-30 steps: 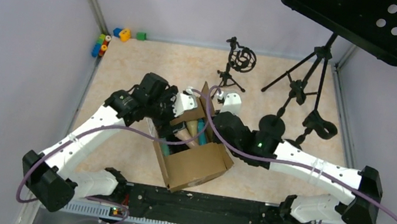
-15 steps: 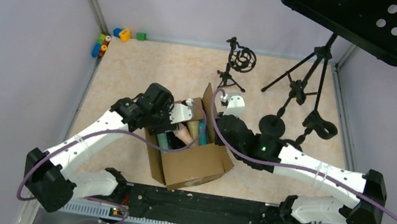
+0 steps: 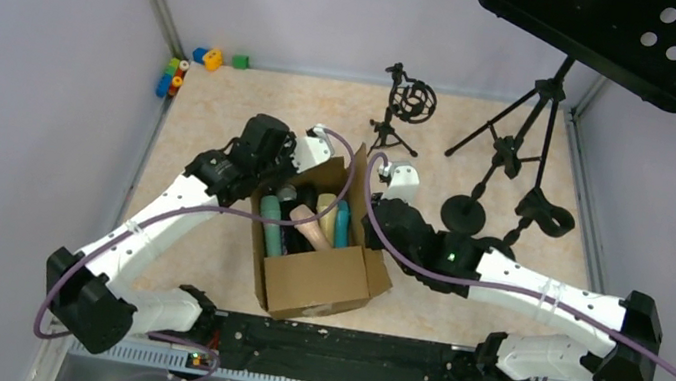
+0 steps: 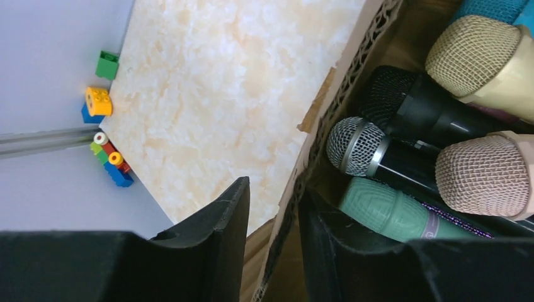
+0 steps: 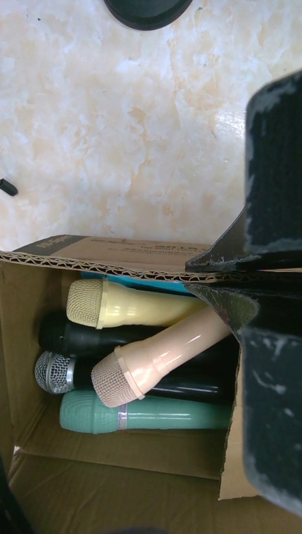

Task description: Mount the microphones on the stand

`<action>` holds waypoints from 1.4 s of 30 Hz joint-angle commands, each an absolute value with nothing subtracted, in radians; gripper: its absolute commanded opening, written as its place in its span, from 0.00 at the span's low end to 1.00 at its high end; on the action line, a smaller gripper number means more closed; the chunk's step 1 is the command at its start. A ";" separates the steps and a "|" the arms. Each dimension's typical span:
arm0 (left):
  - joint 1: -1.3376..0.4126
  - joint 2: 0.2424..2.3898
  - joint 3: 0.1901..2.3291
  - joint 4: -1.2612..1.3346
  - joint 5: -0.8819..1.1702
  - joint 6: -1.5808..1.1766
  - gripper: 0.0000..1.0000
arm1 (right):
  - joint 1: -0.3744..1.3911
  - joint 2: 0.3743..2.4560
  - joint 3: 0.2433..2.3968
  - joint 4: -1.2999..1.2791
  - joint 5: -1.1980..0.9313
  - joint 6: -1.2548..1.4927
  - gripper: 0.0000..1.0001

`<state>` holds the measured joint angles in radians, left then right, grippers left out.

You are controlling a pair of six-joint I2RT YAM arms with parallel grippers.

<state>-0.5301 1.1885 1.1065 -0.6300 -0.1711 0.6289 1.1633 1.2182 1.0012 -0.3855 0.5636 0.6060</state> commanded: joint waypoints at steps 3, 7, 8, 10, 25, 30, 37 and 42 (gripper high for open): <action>-0.528 1.231 1.114 -0.651 -0.110 0.602 0.50 | 1.198 1.204 0.985 -0.278 0.522 0.617 0.00; -0.510 1.274 1.169 -0.721 -0.081 0.620 0.40 | 1.198 1.204 0.982 -0.270 0.522 0.615 0.00; -0.498 1.289 1.192 -0.739 -0.076 0.620 0.25 | 1.198 1.205 0.985 -0.264 0.521 0.613 0.00; -0.472 1.314 1.243 -0.762 -0.067 0.615 0.05 | 1.197 1.206 0.992 -0.247 0.520 0.606 0.00; -0.276 1.309 1.522 -0.602 -0.046 0.535 0.00 | 1.200 1.397 1.079 0.137 0.478 0.506 0.00; -0.272 1.281 1.513 -0.537 -0.076 0.549 0.00 | 1.197 1.424 1.087 0.165 0.527 0.478 0.00; -0.267 1.277 1.596 -0.545 -0.043 0.537 0.00 | 1.198 1.373 0.977 0.166 0.558 0.500 0.26; -0.268 1.217 1.557 -0.556 0.070 0.543 0.00 | 1.195 1.230 0.798 0.170 0.592 0.532 0.31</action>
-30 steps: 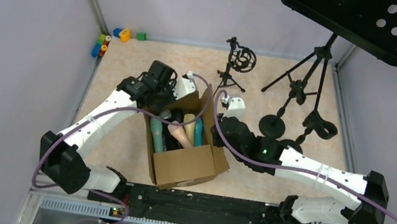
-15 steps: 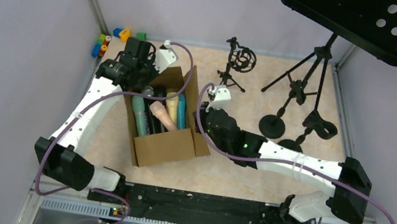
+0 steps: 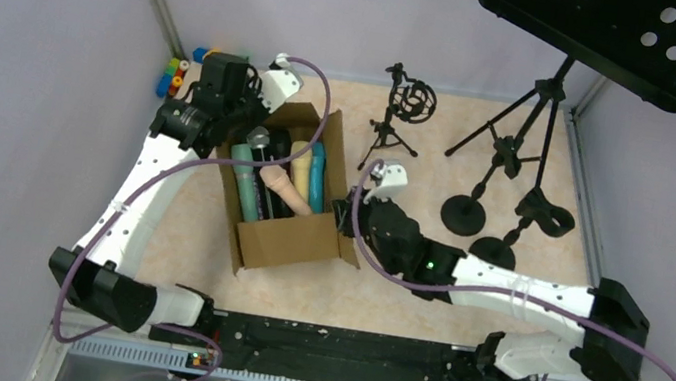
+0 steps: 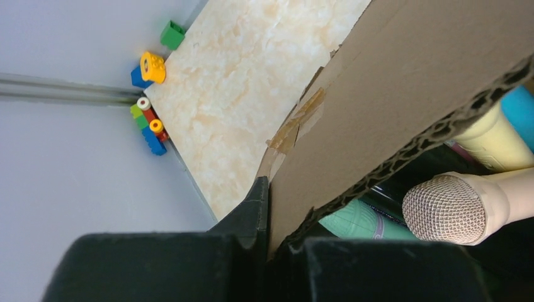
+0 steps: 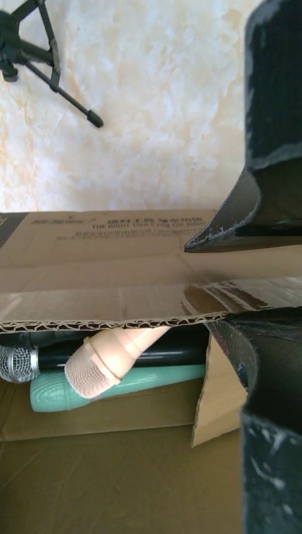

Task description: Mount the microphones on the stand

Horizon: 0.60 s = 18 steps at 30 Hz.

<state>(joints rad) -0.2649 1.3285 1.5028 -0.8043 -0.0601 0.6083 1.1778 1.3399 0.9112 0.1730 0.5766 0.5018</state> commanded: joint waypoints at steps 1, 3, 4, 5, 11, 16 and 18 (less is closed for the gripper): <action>-0.268 1.211 1.555 -0.568 0.081 0.544 0.00 | 1.193 1.203 0.773 0.167 0.596 0.534 0.31; -0.268 1.208 1.556 -0.601 0.103 0.552 0.00 | 1.184 1.158 0.733 0.154 0.600 0.538 0.32; -0.268 1.205 1.553 -0.618 0.114 0.558 0.00 | 1.179 1.138 0.719 0.147 0.599 0.540 0.33; -0.268 1.202 1.548 -0.629 0.124 0.563 0.00 | 1.172 1.124 0.707 0.140 0.597 0.540 0.33; -0.286 1.169 1.498 -0.650 0.158 0.567 0.00 | 1.130 1.099 0.683 0.114 0.551 0.525 0.37; -0.301 1.156 1.475 -0.670 0.170 0.577 0.00 | 1.106 1.157 0.666 0.124 0.500 0.525 0.57; -0.304 1.155 1.473 -0.675 0.170 0.580 0.00 | 1.100 1.206 0.665 0.124 0.505 0.527 0.66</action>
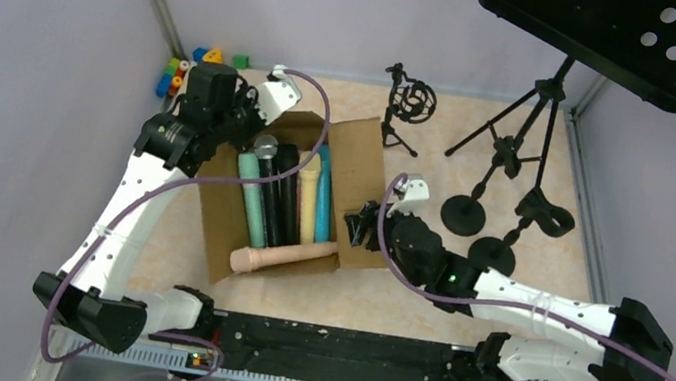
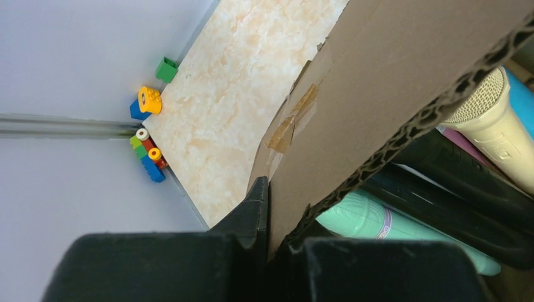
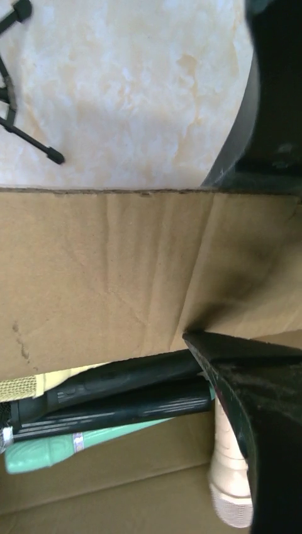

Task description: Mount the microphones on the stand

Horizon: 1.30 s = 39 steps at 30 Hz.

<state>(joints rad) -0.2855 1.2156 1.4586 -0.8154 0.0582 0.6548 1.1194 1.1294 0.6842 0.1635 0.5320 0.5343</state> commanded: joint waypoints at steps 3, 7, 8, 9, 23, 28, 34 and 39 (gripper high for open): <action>-0.307 1.155 1.473 -0.684 0.175 0.586 0.00 | 1.087 1.268 0.672 0.114 0.522 0.531 0.74; -0.314 1.156 1.467 -0.691 0.168 0.596 0.00 | 1.086 1.301 0.723 0.045 0.581 0.511 0.78; -0.316 1.154 1.464 -0.690 0.167 0.597 0.00 | 1.086 1.300 0.734 0.021 0.606 0.503 0.78; -0.316 1.151 1.460 -0.690 0.166 0.599 0.00 | 1.086 1.298 0.745 0.006 0.628 0.491 0.79; -0.325 1.155 1.414 -0.686 0.102 0.619 0.00 | 1.184 1.010 0.923 -0.126 0.723 0.269 0.99; -0.325 1.155 1.417 -0.698 0.086 0.633 0.00 | 1.300 1.037 1.040 -0.107 0.728 0.182 0.99; -0.327 1.158 1.413 -0.709 0.066 0.637 0.00 | 1.462 1.211 1.182 -0.078 0.605 0.052 0.99; -0.328 1.161 1.419 -0.726 0.053 0.632 0.00 | 1.459 1.340 1.149 -0.040 0.451 0.053 0.99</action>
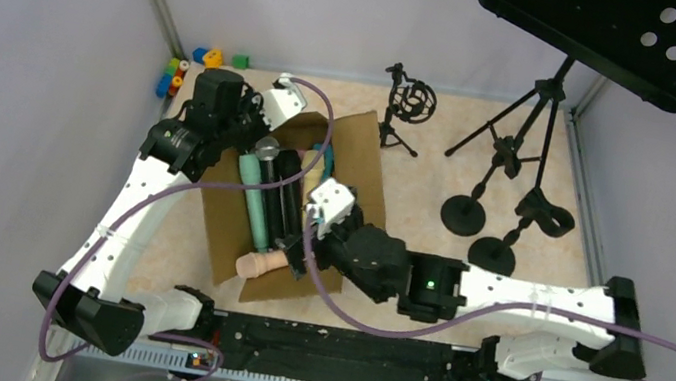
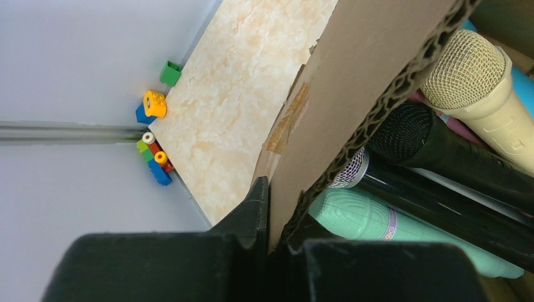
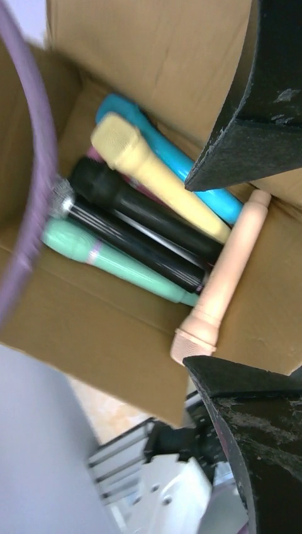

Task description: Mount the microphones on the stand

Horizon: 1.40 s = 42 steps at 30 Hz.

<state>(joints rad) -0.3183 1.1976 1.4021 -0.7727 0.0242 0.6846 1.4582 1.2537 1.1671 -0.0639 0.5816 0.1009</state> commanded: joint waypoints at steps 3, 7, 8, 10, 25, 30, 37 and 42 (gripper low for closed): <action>-0.328 1.156 1.420 -0.737 0.054 0.626 0.00 | 1.435 1.380 1.085 0.007 0.404 0.055 0.97; -0.329 1.153 1.422 -0.748 0.054 0.623 0.00 | 1.416 1.392 0.978 0.113 0.347 0.056 0.96; -0.329 1.154 1.422 -0.751 0.054 0.623 0.00 | 1.415 1.398 0.963 0.120 0.346 0.053 0.96; -0.330 1.158 1.425 -0.756 0.046 0.624 0.00 | 1.406 1.410 0.944 0.120 0.337 0.052 0.95; -0.336 1.182 1.441 -0.792 0.029 0.629 0.00 | 1.366 1.588 0.929 0.172 0.319 -0.096 0.96; -0.339 1.182 1.440 -0.803 0.033 0.633 0.00 | 1.323 1.625 0.986 0.210 0.278 -0.154 0.96; -0.341 1.175 1.428 -0.807 0.035 0.648 0.00 | 1.294 1.630 1.029 0.222 0.190 -0.217 0.95; -0.341 1.175 1.418 -0.803 0.035 0.652 0.00 | 1.265 1.635 1.057 0.214 0.037 -0.200 0.93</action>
